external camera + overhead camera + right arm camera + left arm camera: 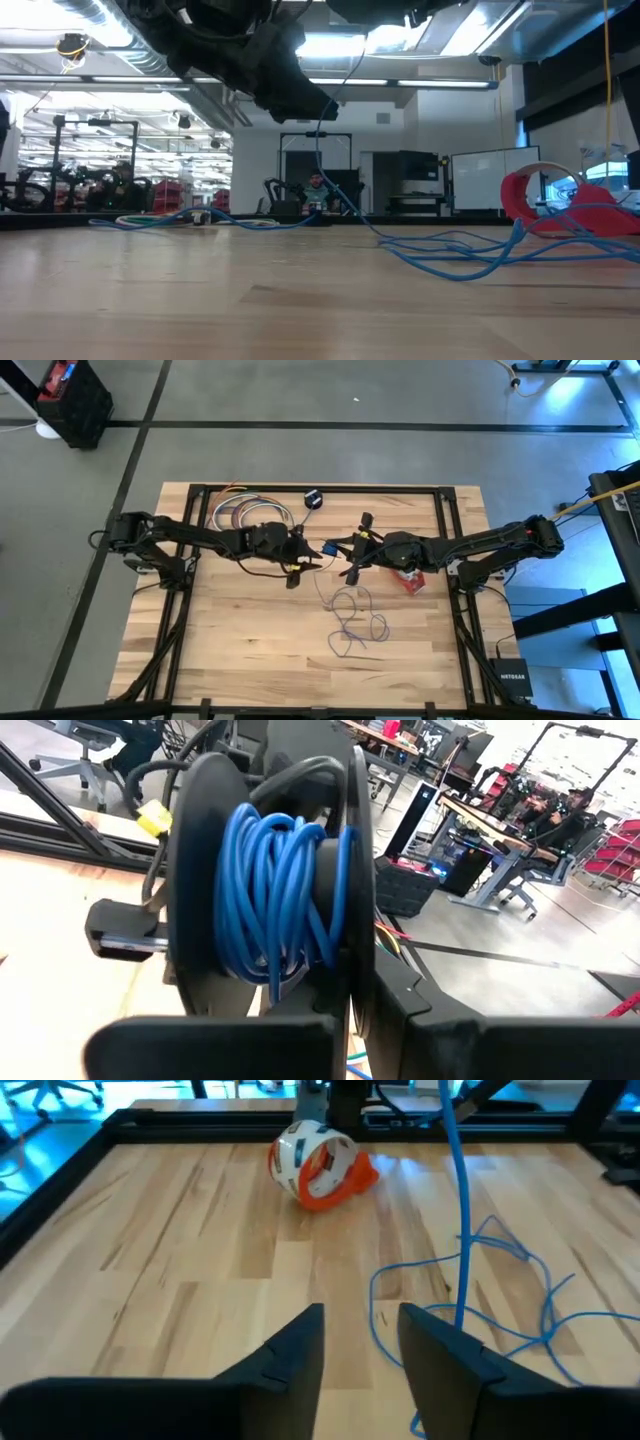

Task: Coil cords
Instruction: Coil the blue wire onto the spool

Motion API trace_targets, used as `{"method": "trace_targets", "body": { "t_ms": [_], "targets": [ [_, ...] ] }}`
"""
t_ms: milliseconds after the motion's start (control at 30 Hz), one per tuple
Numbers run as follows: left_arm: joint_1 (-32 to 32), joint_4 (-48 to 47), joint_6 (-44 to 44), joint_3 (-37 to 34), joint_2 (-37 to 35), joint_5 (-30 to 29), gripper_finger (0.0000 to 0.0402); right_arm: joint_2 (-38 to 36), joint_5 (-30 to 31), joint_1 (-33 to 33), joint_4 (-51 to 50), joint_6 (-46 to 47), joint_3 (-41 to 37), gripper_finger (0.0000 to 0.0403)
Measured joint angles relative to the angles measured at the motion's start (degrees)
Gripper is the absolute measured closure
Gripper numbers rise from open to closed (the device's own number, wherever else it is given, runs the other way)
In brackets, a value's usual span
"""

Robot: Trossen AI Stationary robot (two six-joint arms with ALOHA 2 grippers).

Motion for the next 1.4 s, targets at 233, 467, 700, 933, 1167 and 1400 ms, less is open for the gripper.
{"method": "trace_targets", "body": {
  "t_ms": [233, 467, 700, 933, 1167, 1400],
  "targets": [
    [0.0, -2.4, -2.8, 0.0, -2.9, 1.0, 0.0317, 0.0, 0.0, 0.0, -0.5, 0.0, 0.0, 0.0384],
    [-2.0, -2.4, -3.0, 0.0, -3.5, 1.0, 0.0291, 0.0, 0.0, 0.0, -0.4, 0.0, -0.1, 0.0384],
    [-1.8, -2.3, -2.7, 0.0, -1.1, -0.1, 0.0269, 0.0, 0.0, 0.0, -0.2, 0.0, -0.1, 0.0384],
    [-1.6, -0.4, -1.2, 0.0, 0.3, -1.7, 0.0270, 0.0, 0.0, 0.0, -0.3, 0.0, -0.1, 0.0384],
    [-0.4, -3.0, 0.4, 0.0, 0.1, 0.3, 0.0330, 0.0, 0.0, 0.0, -0.3, 0.0, -0.1, 0.0384],
    [1.0, -6.8, 0.8, 0.0, -3.7, -3.5, 0.0390, 0.0, 0.0, 0.0, -1.4, -1.2, -0.1, 0.0384]
  ]
}}
